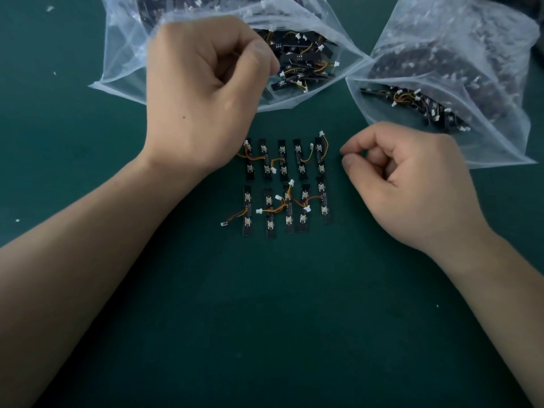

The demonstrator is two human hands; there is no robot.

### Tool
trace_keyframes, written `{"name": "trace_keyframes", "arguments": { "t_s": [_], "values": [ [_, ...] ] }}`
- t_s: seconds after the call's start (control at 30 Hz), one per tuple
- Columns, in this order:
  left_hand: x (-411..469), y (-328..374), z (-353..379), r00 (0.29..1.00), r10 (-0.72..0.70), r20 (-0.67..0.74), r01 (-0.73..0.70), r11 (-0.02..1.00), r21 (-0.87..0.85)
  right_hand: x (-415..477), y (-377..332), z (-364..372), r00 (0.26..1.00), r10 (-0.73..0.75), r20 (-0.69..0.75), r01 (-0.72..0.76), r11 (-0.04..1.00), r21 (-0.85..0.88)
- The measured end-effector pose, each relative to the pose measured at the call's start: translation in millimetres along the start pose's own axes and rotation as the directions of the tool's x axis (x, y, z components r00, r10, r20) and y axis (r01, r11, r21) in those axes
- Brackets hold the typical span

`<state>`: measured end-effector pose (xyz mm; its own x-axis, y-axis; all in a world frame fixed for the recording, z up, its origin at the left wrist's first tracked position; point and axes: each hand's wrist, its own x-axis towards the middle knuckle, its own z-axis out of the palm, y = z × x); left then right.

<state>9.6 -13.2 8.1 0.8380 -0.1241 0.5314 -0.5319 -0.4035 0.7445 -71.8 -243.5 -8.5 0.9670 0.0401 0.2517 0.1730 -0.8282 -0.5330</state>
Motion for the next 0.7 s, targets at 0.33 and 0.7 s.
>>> {"name": "trace_keyframes", "arguments": {
  "t_s": [0.33, 0.7],
  "values": [
    [-2.1, 2.1, 0.1, 0.994, -0.041, 0.106, 0.04, 0.999, 0.014, -0.4, -3.0, 0.7, 0.997, -0.08, -0.016, 0.08, 0.997, 0.004],
    [-4.1, -0.7, -1.3, 0.959, -0.055, 0.278, 0.081, 0.993, -0.085, -1.9, -4.3, 0.6, 0.96, -0.265, 0.09, 0.263, 0.964, 0.038]
  ]
}}
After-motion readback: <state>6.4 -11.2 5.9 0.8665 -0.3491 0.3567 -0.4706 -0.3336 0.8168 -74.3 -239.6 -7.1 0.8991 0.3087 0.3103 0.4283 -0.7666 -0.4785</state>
